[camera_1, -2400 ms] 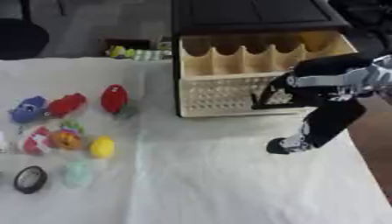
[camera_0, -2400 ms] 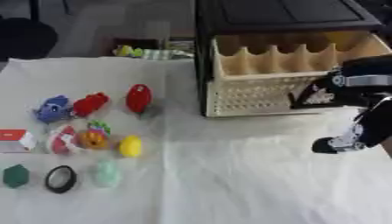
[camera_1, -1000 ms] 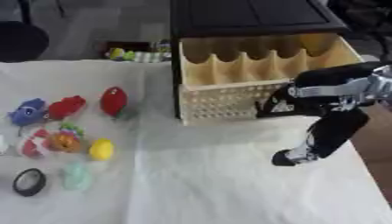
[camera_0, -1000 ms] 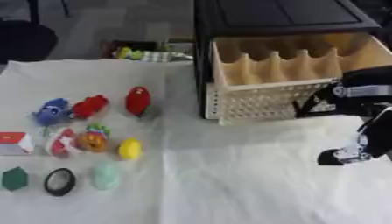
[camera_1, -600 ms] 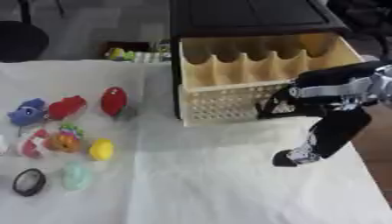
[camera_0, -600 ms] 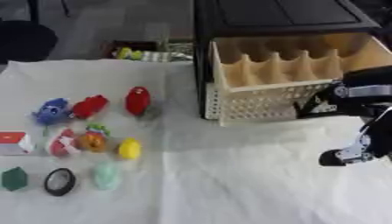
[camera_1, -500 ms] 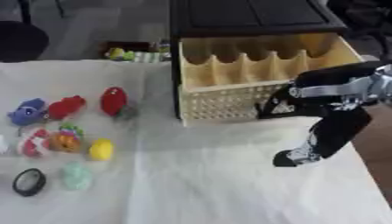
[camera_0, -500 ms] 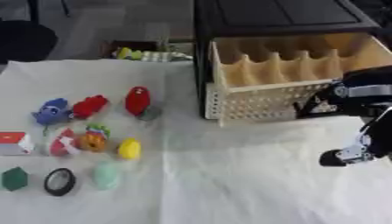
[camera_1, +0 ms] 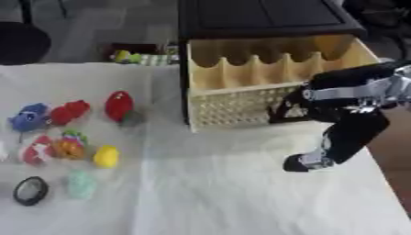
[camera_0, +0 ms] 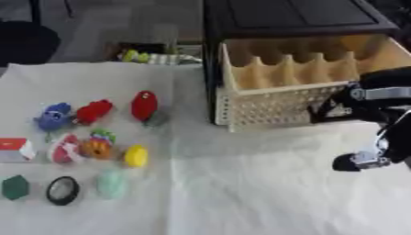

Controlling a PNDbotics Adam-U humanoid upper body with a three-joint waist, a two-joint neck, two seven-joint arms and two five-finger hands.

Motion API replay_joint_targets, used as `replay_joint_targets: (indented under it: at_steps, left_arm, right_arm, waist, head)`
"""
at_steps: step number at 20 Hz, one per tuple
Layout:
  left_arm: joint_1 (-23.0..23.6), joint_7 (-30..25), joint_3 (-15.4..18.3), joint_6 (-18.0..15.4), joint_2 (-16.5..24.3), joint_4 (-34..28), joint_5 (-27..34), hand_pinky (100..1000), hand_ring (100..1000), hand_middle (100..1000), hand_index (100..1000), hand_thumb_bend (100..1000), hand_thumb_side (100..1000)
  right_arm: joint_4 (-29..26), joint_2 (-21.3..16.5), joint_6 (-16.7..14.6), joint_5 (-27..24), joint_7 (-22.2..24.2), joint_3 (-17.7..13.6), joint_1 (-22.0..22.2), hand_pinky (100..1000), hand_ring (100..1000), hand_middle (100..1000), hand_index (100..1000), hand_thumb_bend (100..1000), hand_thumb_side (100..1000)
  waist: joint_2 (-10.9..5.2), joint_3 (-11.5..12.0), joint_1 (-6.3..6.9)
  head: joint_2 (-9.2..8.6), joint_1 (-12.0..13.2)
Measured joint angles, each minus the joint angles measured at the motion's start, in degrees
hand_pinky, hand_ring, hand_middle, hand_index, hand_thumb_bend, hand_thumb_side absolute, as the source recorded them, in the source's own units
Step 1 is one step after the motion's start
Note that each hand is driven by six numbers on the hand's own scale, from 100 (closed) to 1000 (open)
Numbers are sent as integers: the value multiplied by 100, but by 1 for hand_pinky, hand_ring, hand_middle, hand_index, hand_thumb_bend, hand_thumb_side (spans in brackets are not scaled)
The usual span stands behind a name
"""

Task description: Pick up objects from table and place into drawer.

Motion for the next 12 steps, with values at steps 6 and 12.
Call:
replay_joint_targets:
  at_steps: [6,12]
  left_arm:
    - [0,-1,0,1,0,0,0,360,580,649,815,100,945]
    - [0,-3,0,3,0,0,0,360,580,649,814,100,945]
  right_arm:
    - [-17,0,52,122,-116,0,-2,129,200,180,941,492,619]
    - [-18,0,60,150,-172,-33,-14,129,197,178,939,497,626]
  waist:
    - [-2,1,-10]
    - [-2,1,-11]
  head:
    - [1,3]
    - [4,18]
